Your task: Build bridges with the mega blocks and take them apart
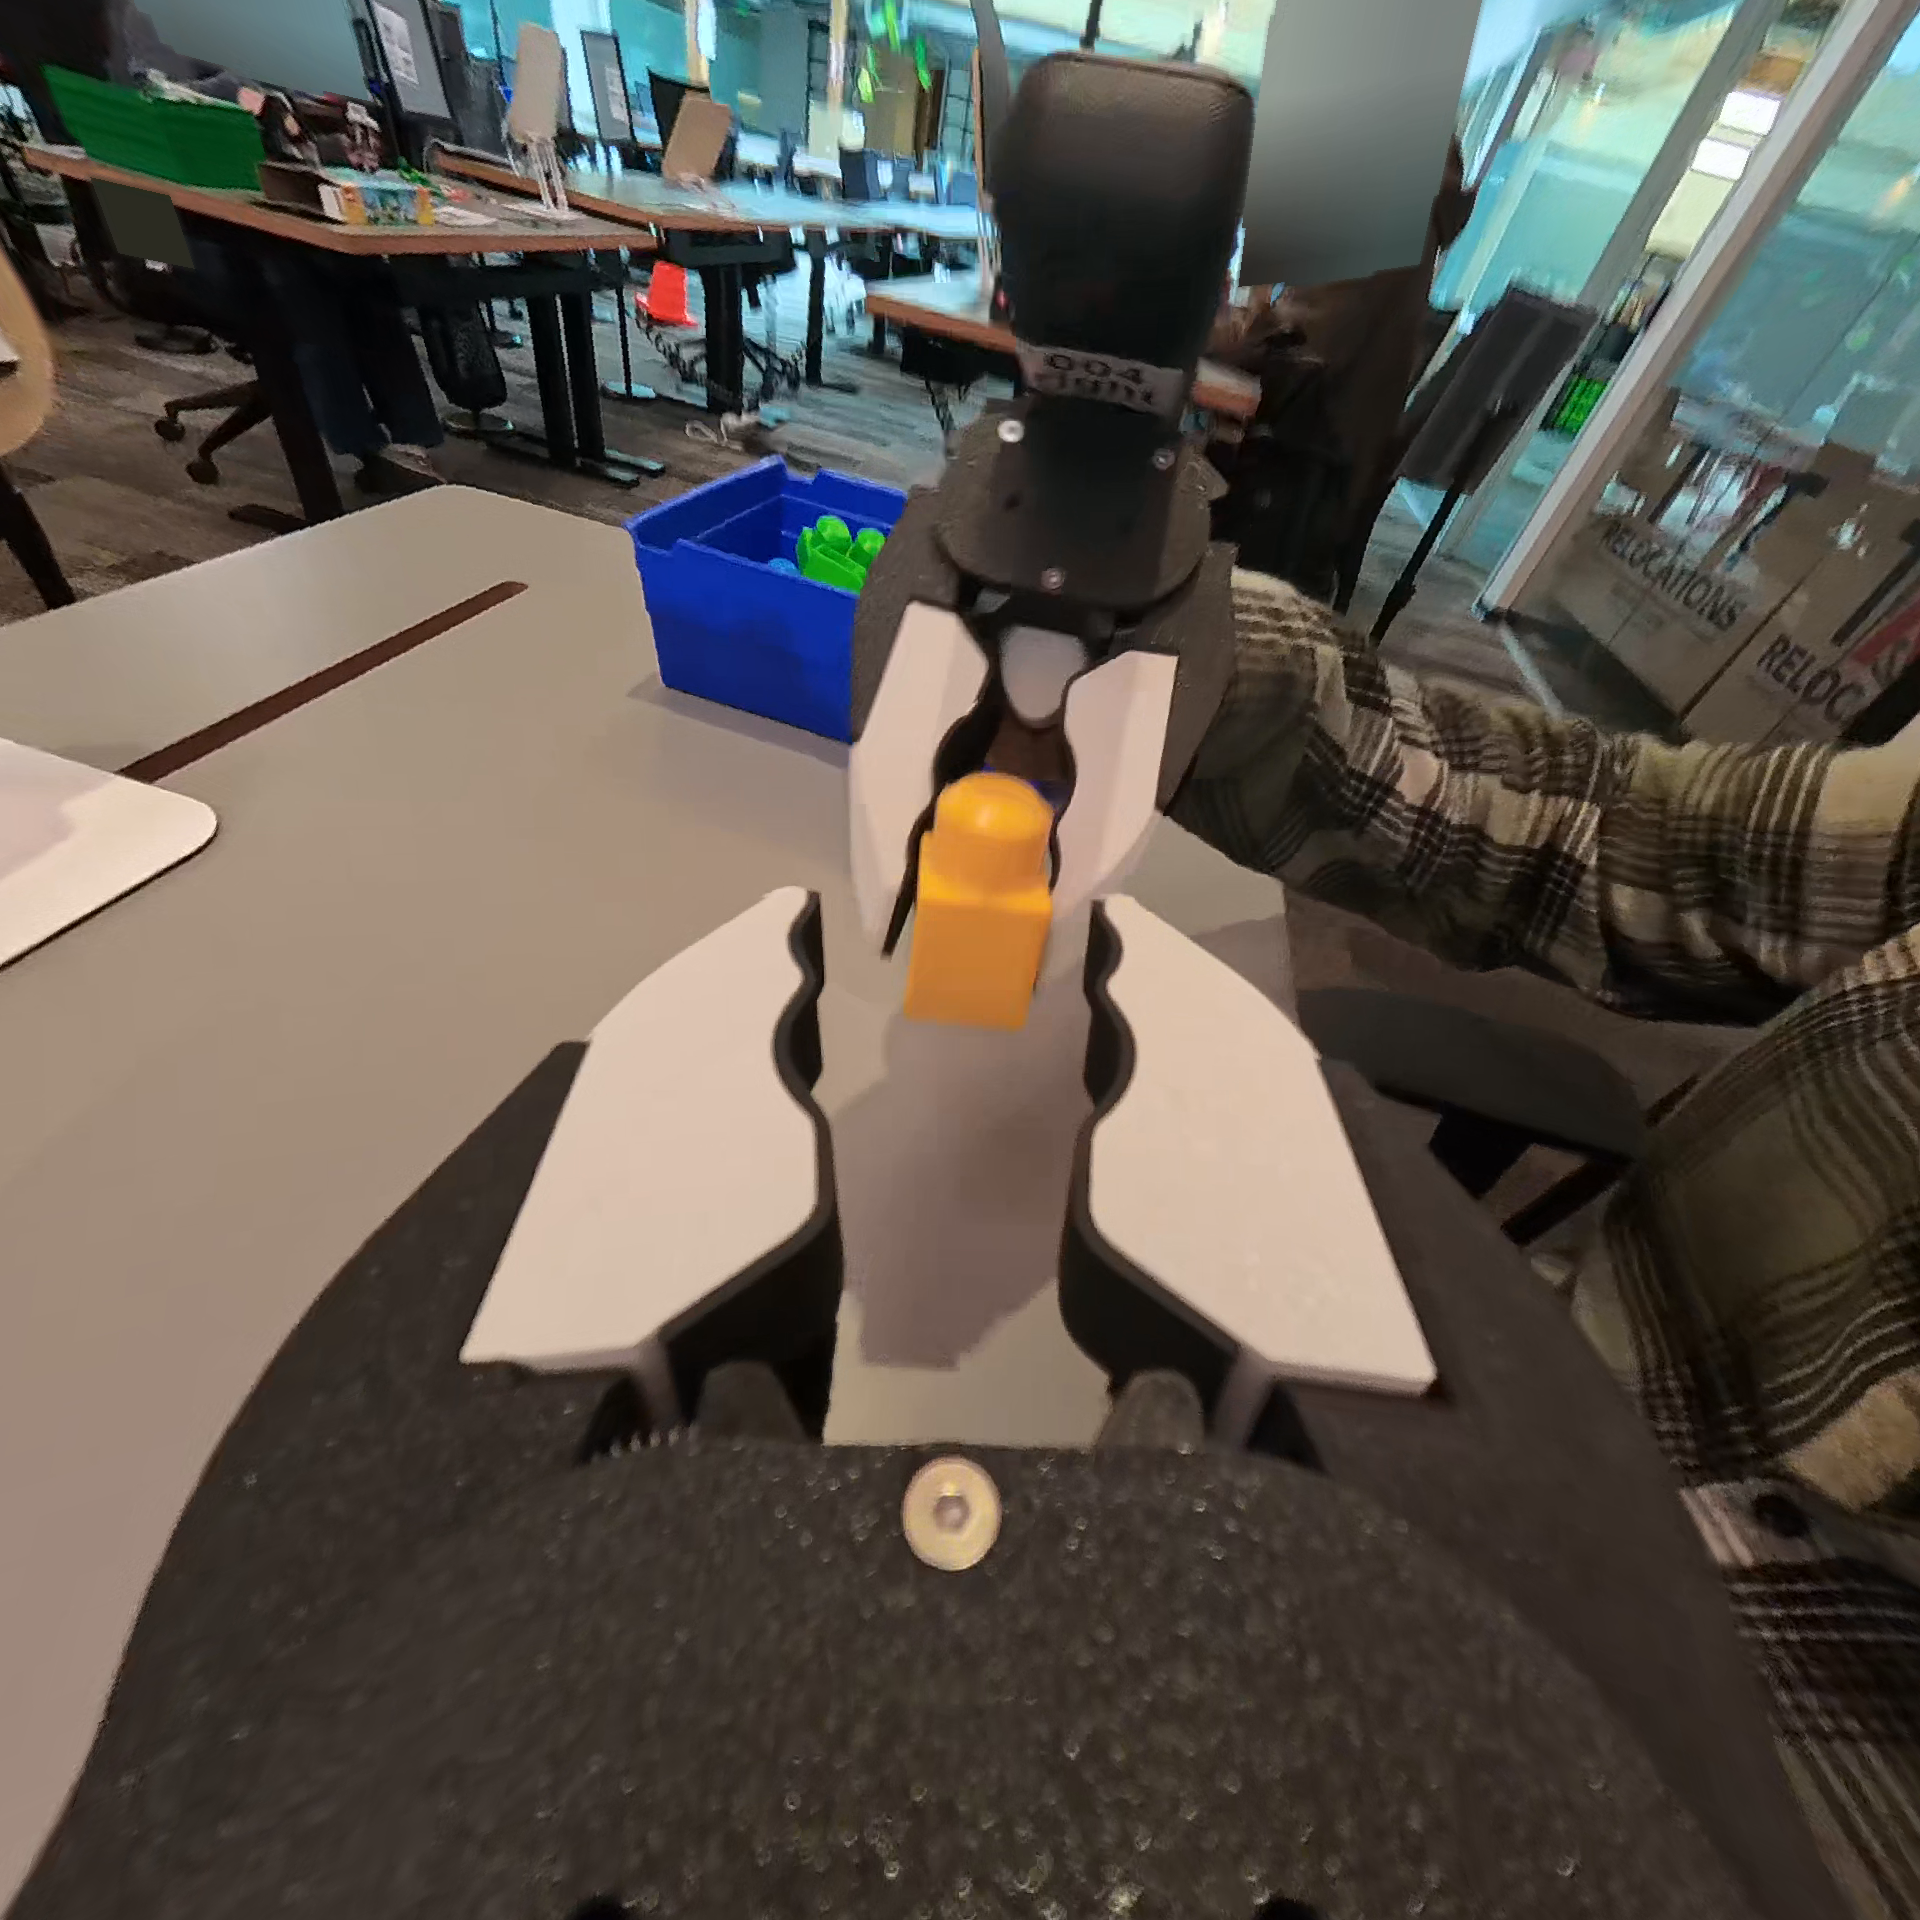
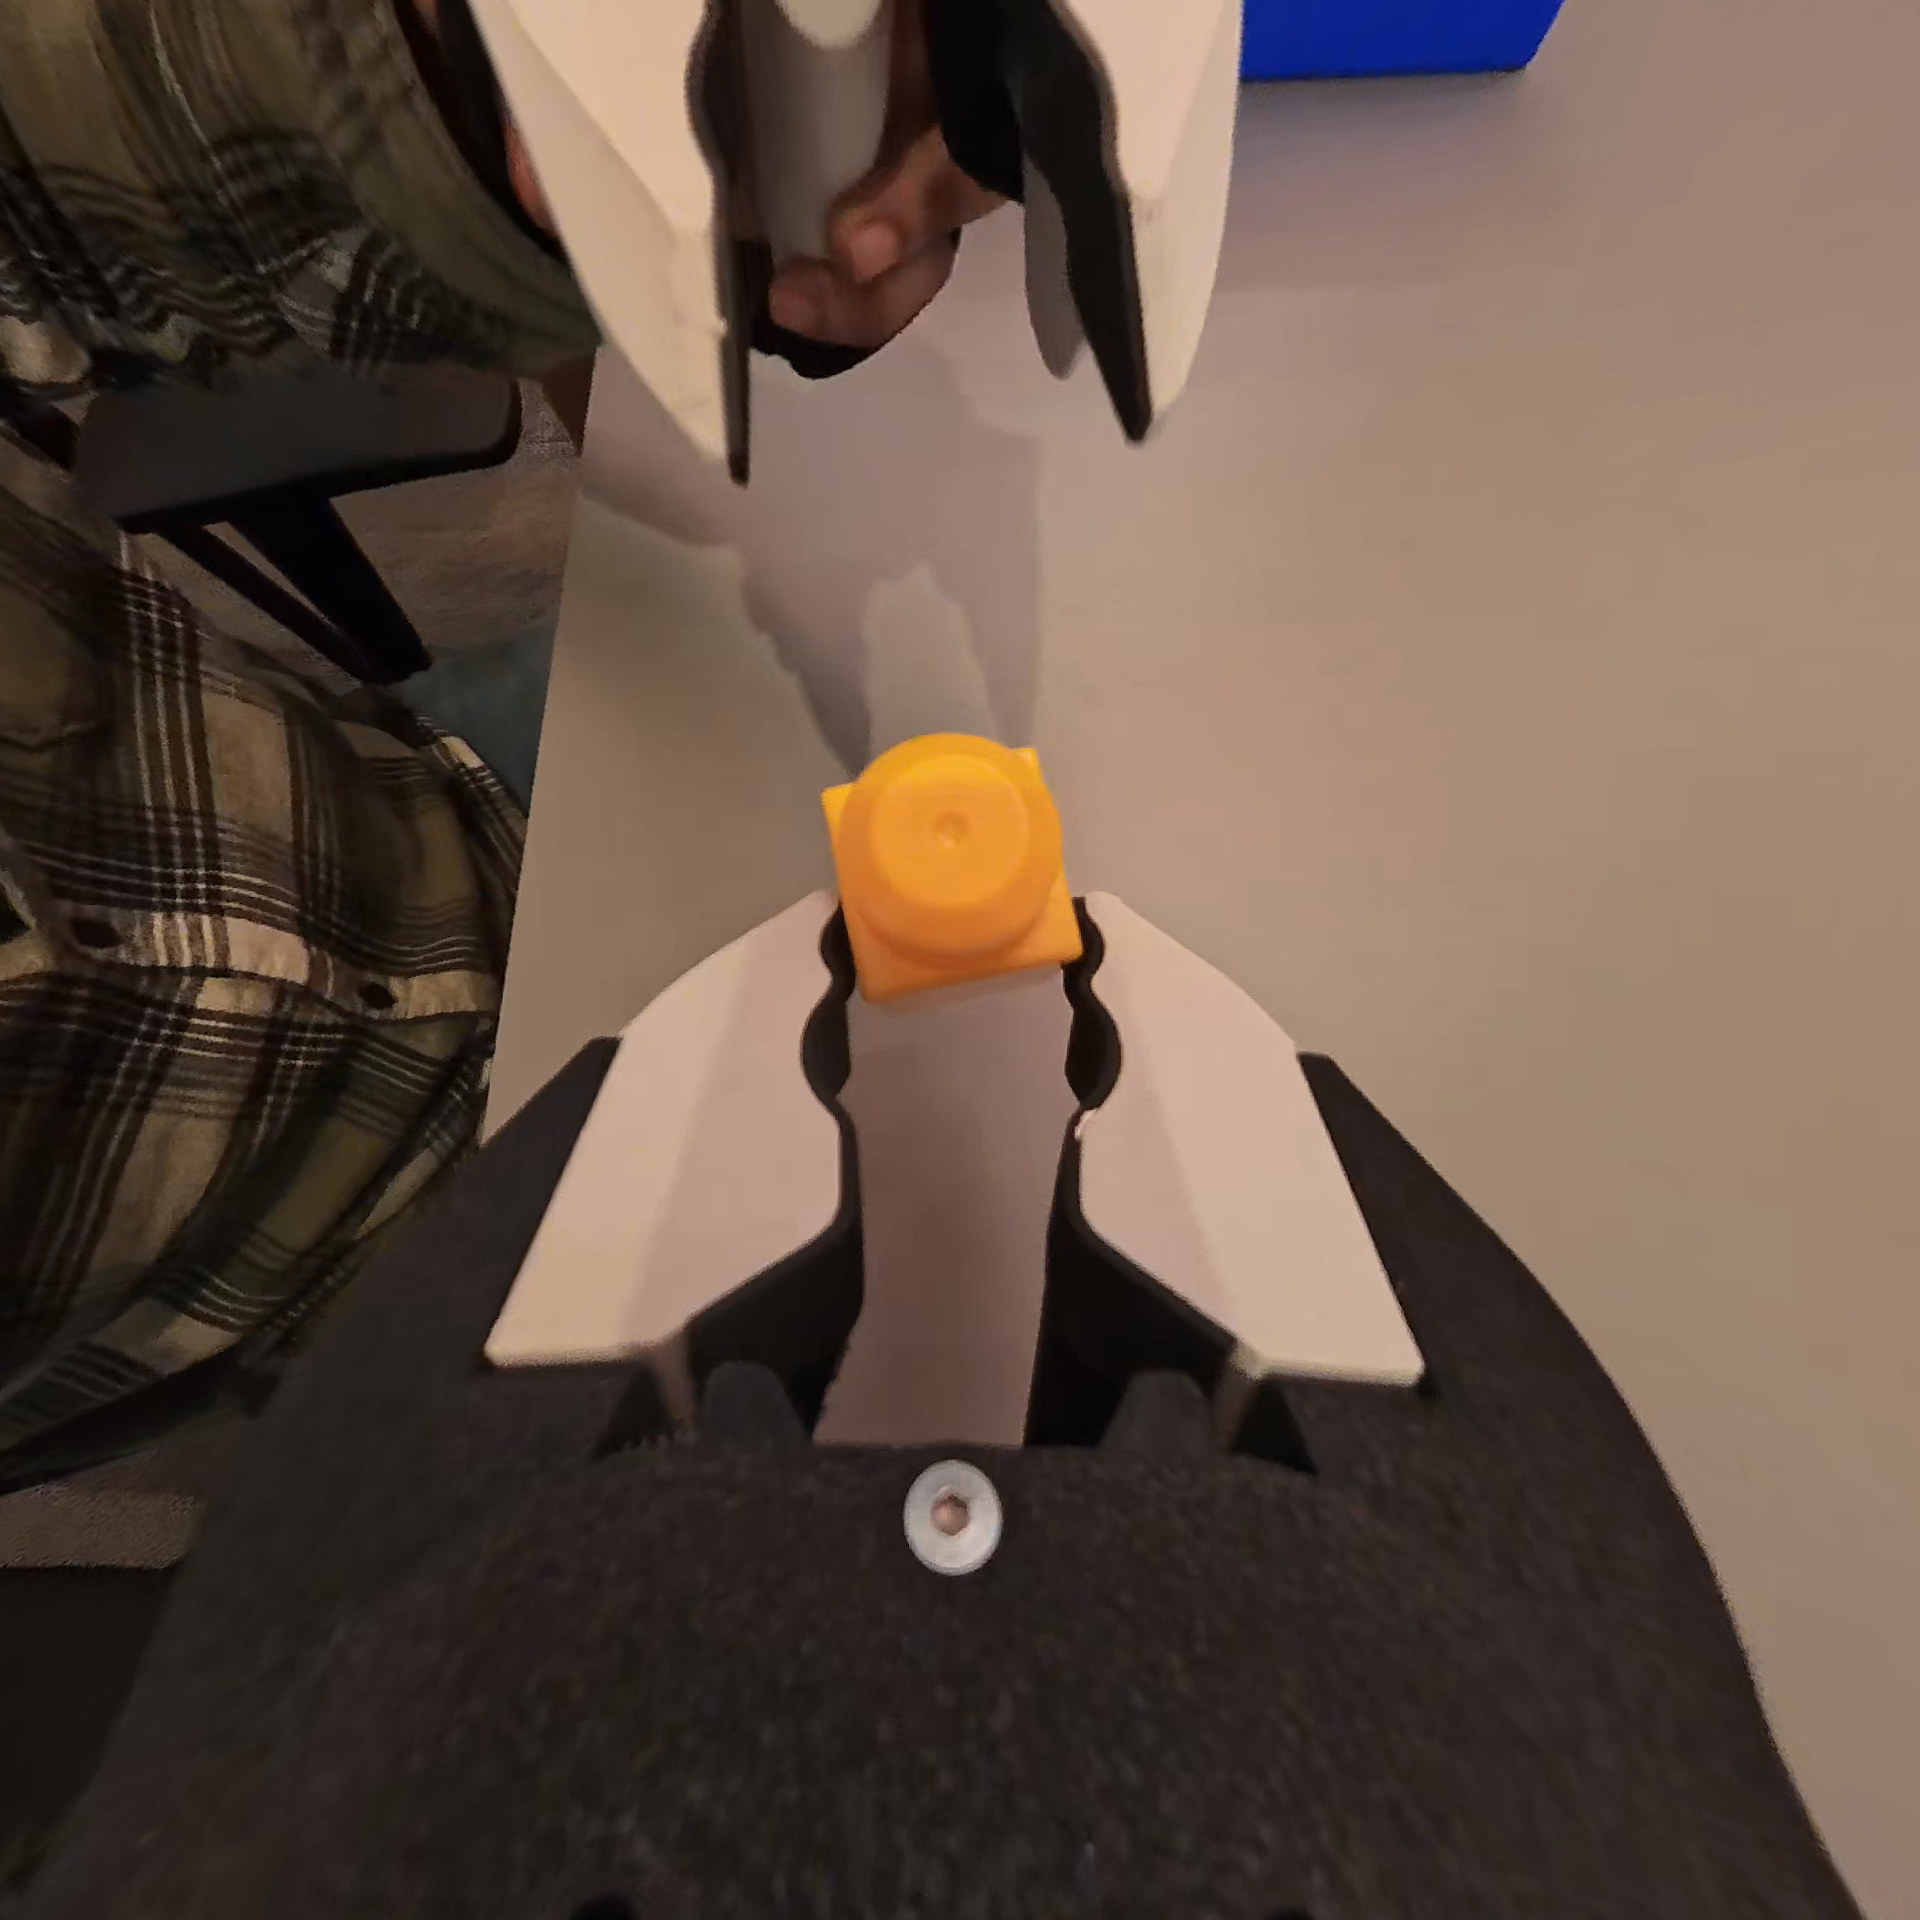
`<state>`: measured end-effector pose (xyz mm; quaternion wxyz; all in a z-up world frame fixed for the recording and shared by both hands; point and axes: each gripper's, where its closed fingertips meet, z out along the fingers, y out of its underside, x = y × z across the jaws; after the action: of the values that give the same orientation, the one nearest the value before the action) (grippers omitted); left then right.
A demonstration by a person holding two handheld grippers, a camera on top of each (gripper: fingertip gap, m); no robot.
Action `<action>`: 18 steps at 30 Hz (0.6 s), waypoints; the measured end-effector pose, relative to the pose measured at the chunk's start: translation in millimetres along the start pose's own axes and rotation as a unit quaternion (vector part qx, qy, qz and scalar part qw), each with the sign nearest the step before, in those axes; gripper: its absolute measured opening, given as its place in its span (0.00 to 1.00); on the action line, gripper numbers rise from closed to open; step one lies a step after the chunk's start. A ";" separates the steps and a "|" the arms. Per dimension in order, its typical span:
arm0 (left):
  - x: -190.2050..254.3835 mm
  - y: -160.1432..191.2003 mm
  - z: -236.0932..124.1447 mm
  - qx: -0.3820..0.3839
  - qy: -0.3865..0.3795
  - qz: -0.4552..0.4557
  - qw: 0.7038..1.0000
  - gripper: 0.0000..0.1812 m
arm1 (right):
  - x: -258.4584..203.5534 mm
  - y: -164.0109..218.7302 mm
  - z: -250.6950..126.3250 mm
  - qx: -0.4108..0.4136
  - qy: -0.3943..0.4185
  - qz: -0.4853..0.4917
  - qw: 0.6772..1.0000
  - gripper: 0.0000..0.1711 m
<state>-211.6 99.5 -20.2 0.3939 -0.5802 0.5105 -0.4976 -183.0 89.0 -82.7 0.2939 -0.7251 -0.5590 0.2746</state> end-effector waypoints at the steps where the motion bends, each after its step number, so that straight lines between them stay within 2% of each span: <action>1: 1.0 2.0 3.2 -0.010 -0.001 0.009 1.000 0.26 | 0.1 -0.4 3.4 -0.004 0.000 0.000 1.000 0.22; 15: -0.2 21.4 28.0 -0.067 -0.004 0.046 0.997 0.24 | -6.8 -12.0 22.0 -0.022 -0.016 -0.004 1.000 0.22; 18: 4.9 26.5 29.0 -0.075 0.012 0.050 0.996 0.16 | -6.2 -14.0 23.5 -0.020 -0.016 -0.003 1.000 0.22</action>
<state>-188.6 88.7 -50.6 0.3674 -0.5757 0.5798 -0.4443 -210.6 88.5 -87.9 0.2714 -0.7248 -0.5708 0.2742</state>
